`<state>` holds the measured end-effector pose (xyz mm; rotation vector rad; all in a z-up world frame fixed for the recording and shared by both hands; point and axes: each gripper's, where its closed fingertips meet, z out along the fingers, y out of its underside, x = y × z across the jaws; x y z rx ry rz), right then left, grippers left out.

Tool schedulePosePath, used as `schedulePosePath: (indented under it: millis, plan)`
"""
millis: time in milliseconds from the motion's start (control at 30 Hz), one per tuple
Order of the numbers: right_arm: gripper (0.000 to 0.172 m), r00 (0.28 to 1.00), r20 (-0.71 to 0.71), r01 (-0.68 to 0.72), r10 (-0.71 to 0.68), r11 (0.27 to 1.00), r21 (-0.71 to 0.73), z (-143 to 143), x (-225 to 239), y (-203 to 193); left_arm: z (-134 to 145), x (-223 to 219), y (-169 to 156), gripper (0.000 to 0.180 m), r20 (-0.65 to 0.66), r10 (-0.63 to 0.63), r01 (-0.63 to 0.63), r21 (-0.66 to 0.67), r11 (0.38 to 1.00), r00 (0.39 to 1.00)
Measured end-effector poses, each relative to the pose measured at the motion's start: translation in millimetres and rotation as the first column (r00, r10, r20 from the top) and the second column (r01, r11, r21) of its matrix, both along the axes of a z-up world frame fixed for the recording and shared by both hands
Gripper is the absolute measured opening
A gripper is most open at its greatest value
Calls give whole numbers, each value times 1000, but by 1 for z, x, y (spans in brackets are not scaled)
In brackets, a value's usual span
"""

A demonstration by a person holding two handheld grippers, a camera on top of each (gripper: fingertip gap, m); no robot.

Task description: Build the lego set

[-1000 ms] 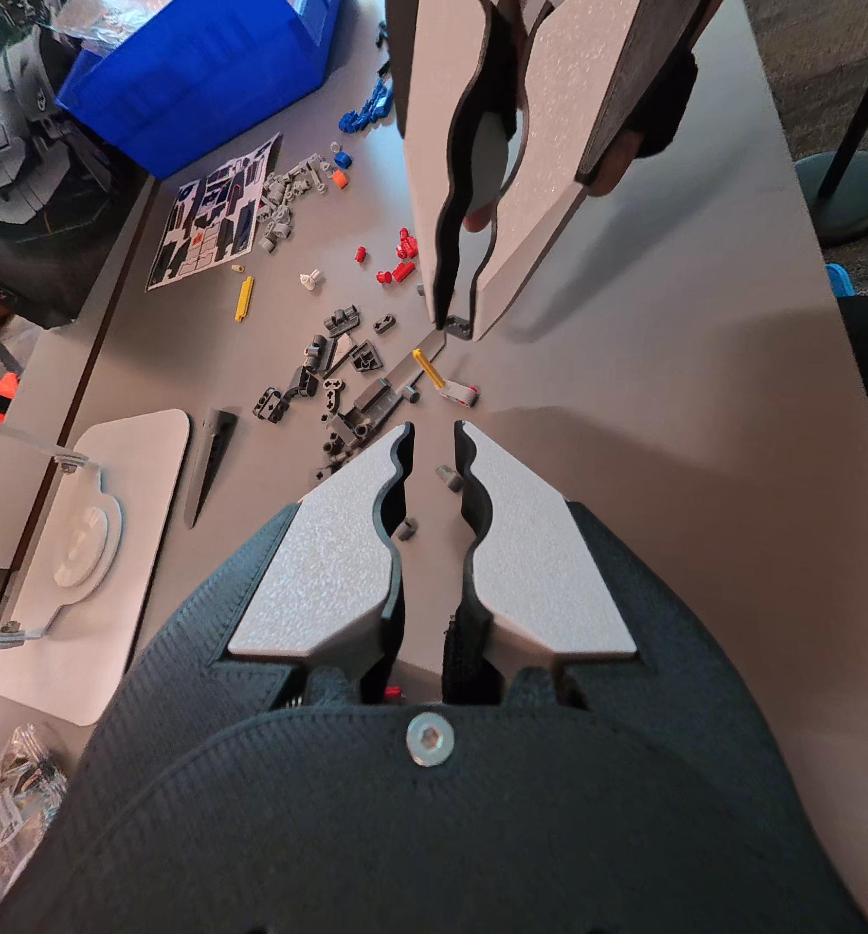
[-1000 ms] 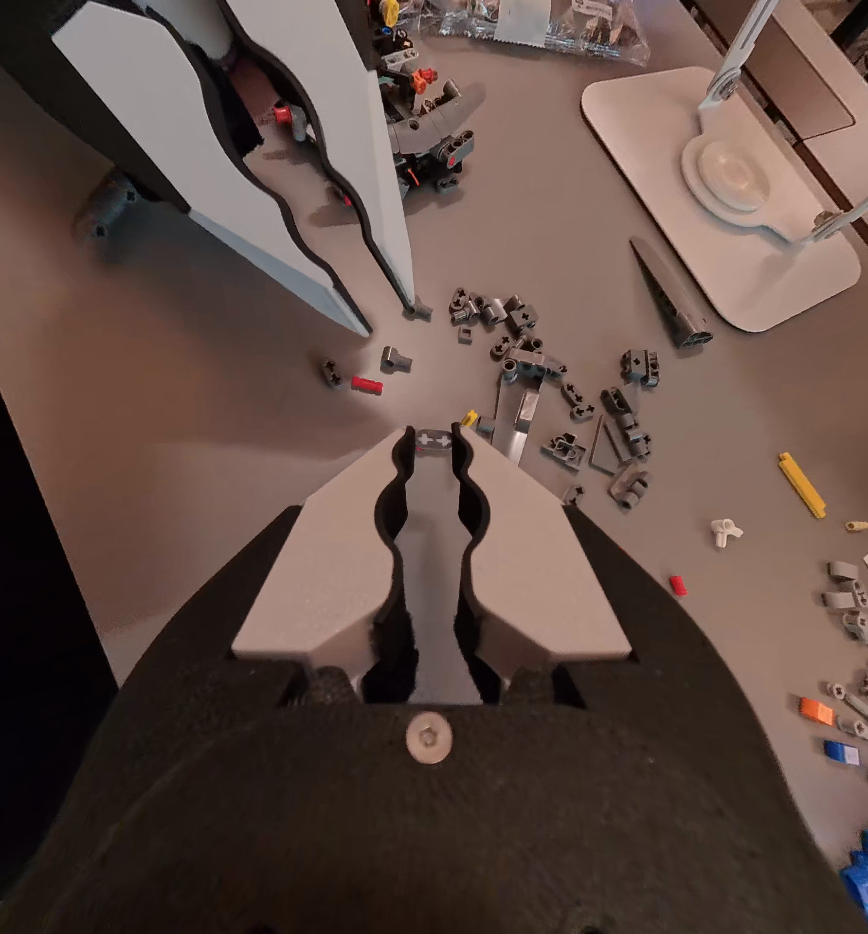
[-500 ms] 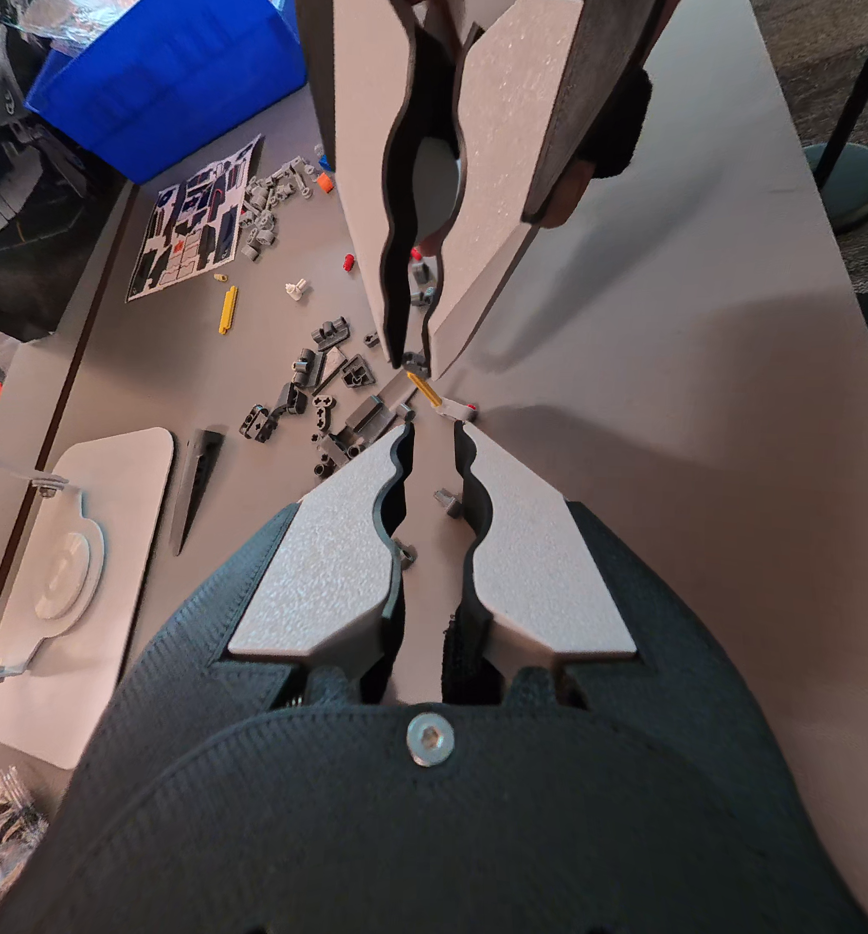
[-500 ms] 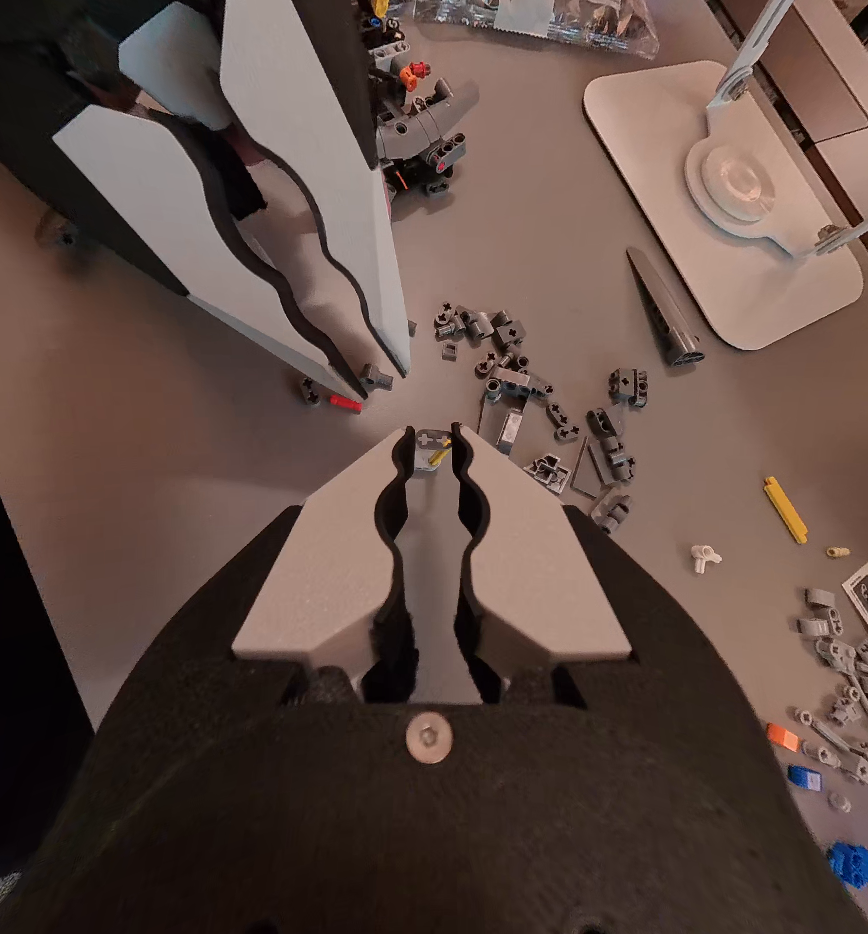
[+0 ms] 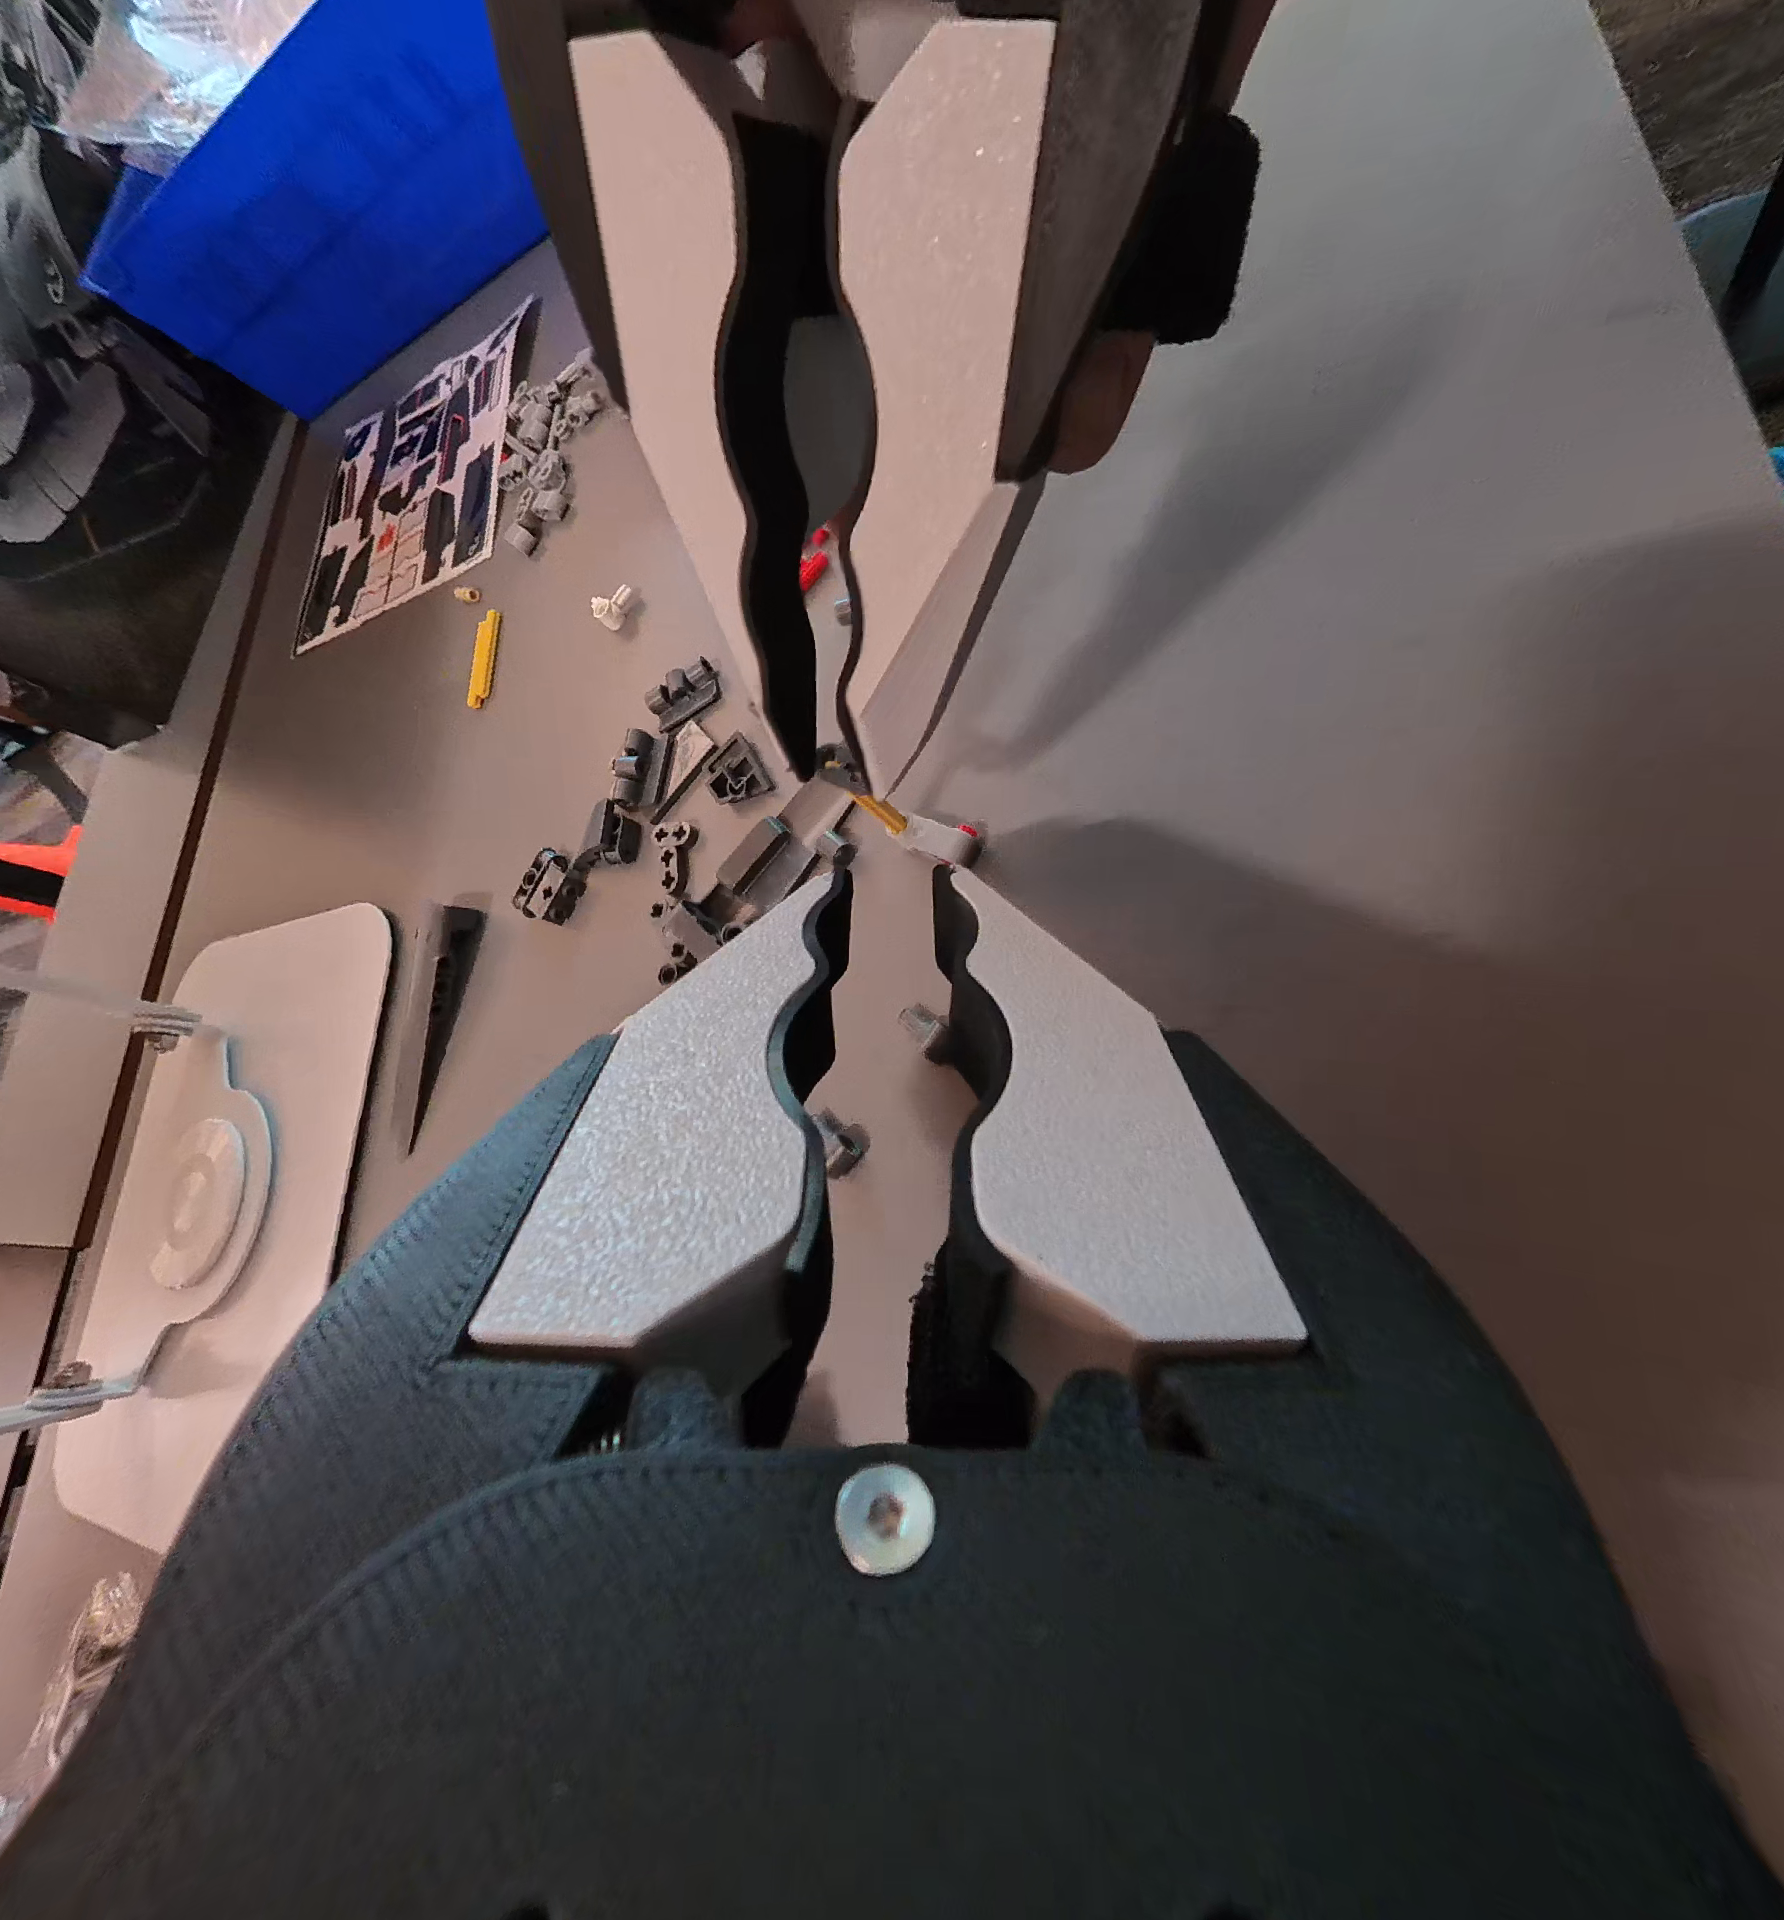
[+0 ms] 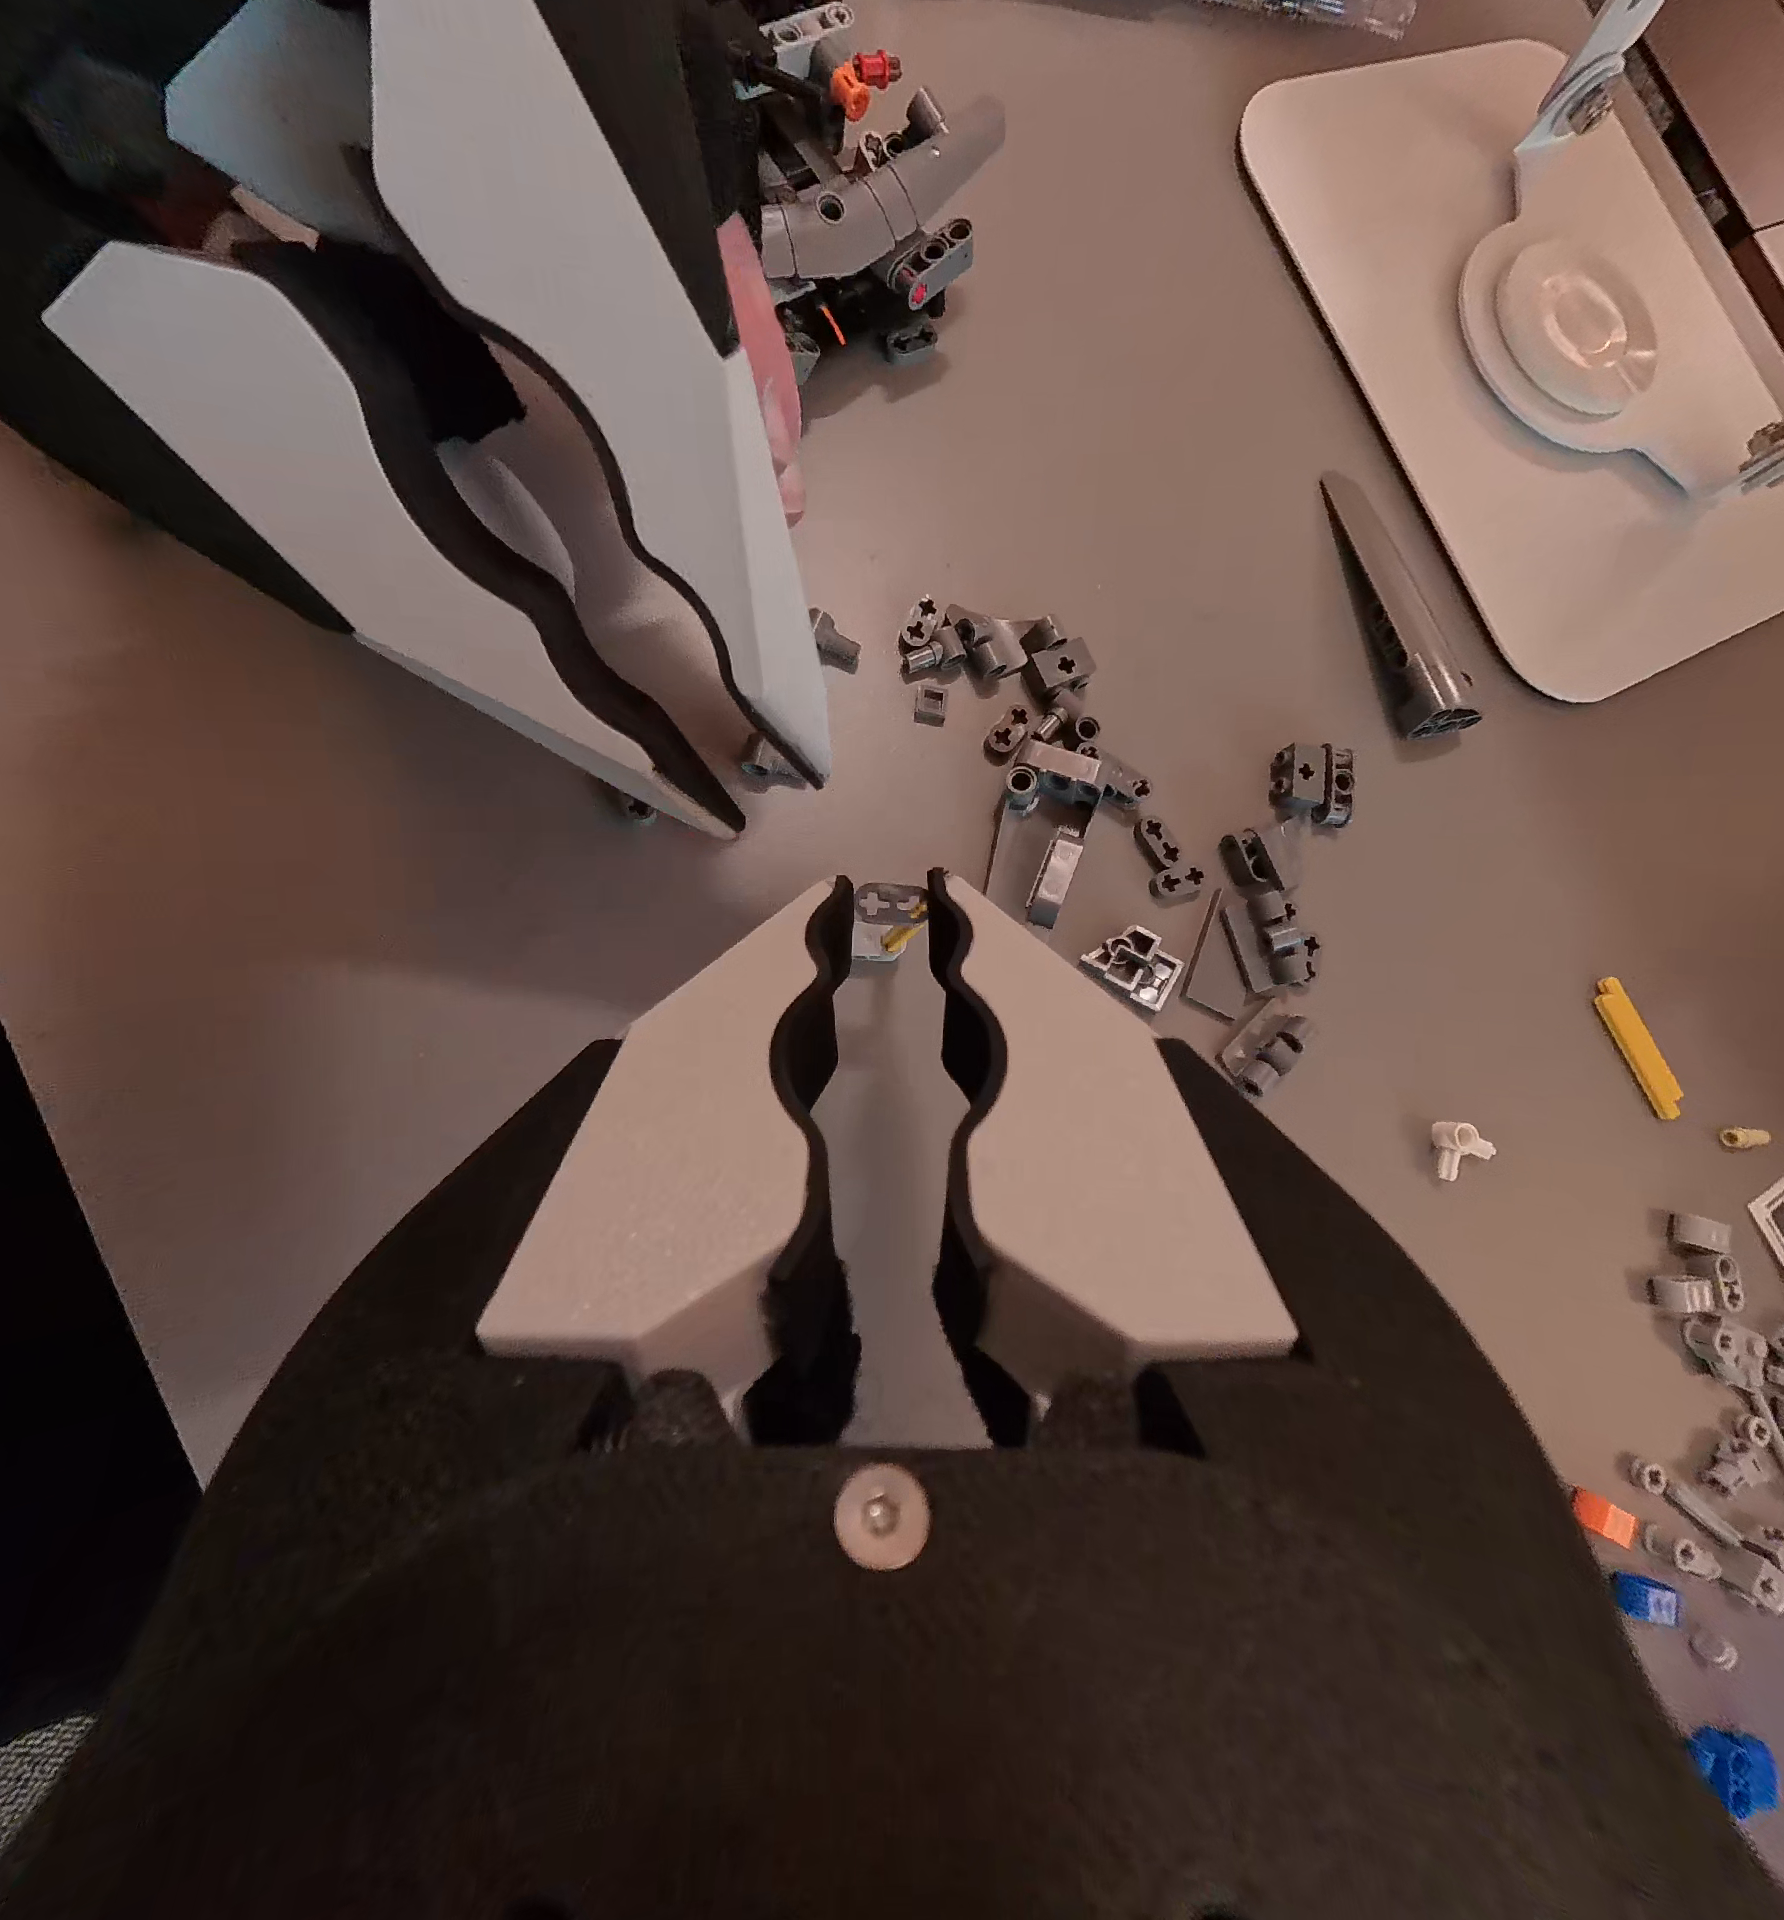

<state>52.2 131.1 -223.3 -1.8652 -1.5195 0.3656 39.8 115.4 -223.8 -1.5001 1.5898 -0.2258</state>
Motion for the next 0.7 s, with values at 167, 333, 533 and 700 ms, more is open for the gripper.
schedulePosePath:
  millis: [167,333,533,700]
  plan:
    - [12,1000,7,6,-6,1000,-14,-1,1,2,0,0,1,14,-3,1,-1,1,1000,1000]
    - [12,1000,16,9,-9,1000,-15,-1,1,1,-1,0,3,14,-6,3,-4,-13,1000,1000]
    - [11,1000,17,11,-10,1000,-24,-2,1,1,-1,4,5,15,-6,-4,4,-19,1000,1000]
    - [12,1000,12,11,-10,999,-42,-2,0,1,-1,7,5,16,1,-10,10,-41,999,1000]
